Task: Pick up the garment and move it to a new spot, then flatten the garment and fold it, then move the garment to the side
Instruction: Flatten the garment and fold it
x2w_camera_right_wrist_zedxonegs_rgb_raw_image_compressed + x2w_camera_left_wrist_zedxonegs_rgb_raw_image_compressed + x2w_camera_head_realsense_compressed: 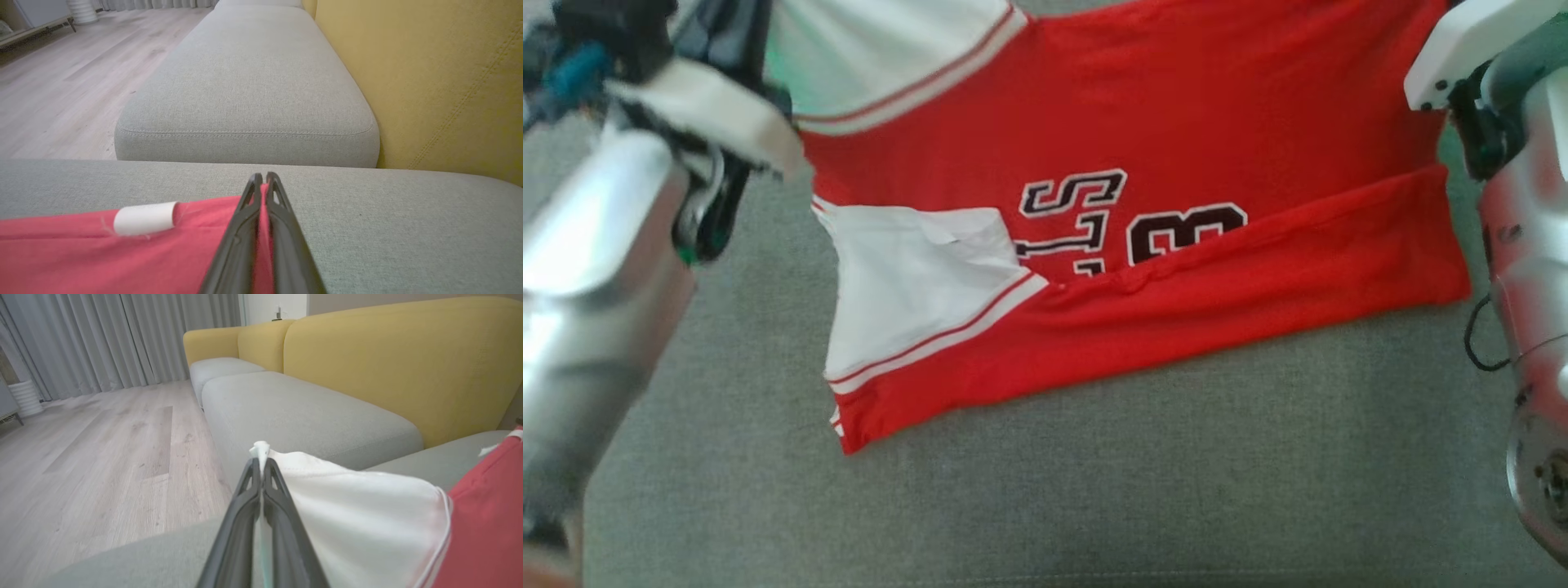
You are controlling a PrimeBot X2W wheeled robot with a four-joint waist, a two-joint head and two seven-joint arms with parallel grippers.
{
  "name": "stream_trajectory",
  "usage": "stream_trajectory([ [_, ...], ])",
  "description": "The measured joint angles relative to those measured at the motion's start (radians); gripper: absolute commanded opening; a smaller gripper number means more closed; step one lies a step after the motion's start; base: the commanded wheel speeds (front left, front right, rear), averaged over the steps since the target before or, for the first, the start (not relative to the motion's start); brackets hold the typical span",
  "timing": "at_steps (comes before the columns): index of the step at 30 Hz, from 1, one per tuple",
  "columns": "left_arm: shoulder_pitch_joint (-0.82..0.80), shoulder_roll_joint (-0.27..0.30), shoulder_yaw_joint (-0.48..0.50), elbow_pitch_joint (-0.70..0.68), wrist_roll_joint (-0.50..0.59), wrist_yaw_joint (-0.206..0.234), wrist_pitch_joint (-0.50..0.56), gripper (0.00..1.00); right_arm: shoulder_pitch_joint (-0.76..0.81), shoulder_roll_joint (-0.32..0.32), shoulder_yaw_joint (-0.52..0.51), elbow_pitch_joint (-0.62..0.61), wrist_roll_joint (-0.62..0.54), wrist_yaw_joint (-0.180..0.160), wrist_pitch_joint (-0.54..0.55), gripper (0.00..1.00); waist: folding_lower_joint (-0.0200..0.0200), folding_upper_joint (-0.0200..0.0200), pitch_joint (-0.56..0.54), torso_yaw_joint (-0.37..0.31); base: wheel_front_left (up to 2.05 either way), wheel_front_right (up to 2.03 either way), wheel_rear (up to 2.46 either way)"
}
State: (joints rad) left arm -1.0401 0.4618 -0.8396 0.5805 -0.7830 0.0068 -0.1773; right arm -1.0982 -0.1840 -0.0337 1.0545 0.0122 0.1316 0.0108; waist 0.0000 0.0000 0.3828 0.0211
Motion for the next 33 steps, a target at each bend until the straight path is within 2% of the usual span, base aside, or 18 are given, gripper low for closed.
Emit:
stream_trajectory([
  [8, -0.161, -0.08, 0.005, 0.188, 0.072, -0.029, -0.066, 0.0, -0.036, -0.012, 0.036, 0.004, 0.098, 0.0, -0.063, 0.0, 0.0, 0.0, 0.005, -0.01, 0.0, 0.0, 0.0],
  [14, -0.142, -0.111, 0.006, 0.247, 0.099, -0.071, -0.075, 0.0, -0.023, -0.016, 0.109, 0.024, 0.16, 0.0, -0.069, 0.0, 0.0, 0.0, -0.021, 0.002, 0.0, 0.0, 0.0],
  [23, 0.064, -0.085, -0.005, 0.191, 0.124, -0.104, -0.077, 0.0, 0.142, -0.065, 0.223, 0.007, 0.301, 0.0, -0.054, 0.0, -0.0001, 0.0, -0.092, 0.03, 0.0, 0.0, 0.0],
  [33, 0.279, -0.035, -0.093, 0.089, 0.114, -0.113, -0.012, 0.0, 0.349, -0.154, 0.364, -0.105, 0.466, 0.0, 0.108, 0.0, -0.0002, 0.0, -0.181, 0.043, 0.0, 0.0, 0.0],
])
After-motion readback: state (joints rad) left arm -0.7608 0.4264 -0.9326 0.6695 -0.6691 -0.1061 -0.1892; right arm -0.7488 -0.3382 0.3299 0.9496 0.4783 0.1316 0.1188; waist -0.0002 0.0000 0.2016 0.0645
